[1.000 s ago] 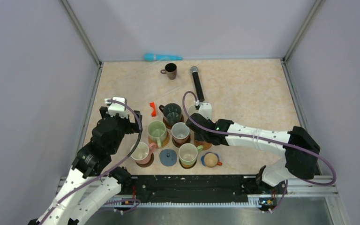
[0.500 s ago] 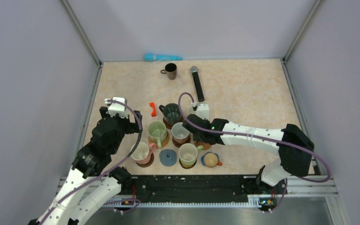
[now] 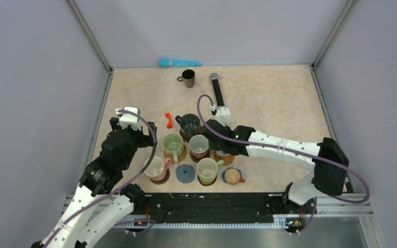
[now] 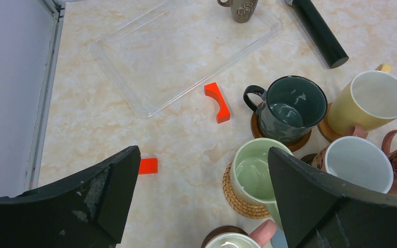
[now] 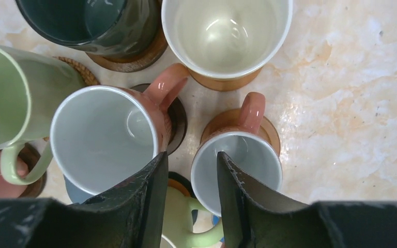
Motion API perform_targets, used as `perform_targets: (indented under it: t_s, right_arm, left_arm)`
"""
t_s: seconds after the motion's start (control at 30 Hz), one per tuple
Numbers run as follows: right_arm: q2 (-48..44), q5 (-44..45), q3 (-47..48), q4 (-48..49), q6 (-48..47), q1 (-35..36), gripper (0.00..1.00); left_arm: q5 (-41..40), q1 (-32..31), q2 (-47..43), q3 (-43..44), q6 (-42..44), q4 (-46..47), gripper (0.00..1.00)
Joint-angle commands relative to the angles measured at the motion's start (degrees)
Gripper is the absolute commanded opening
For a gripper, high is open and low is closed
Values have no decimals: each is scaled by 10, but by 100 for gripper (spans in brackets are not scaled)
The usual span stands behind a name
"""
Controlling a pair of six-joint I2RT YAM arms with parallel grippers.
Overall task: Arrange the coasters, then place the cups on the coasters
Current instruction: Place the cup on the coaster.
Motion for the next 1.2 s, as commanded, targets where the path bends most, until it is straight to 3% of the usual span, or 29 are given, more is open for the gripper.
perform_targets:
  t_s: [0.0, 0.37, 0.53, 1.17]
  right_arm:
    - [-57, 19, 39, -23, -26, 9, 41]
    - [-218, -91, -56, -36, -111, 9, 52]
    - [-251, -146, -119, -44, -131, 9, 54]
    - [-267, -186, -262, 2, -130, 8, 38]
  left_arm:
    - [-1, -1, -4, -3, -4, 27, 99]
    - [3, -1, -5, -4, -4, 28, 99]
    - [5, -1, -3, -3, -4, 28, 99]
    - [2, -1, -1, -4, -5, 27, 99]
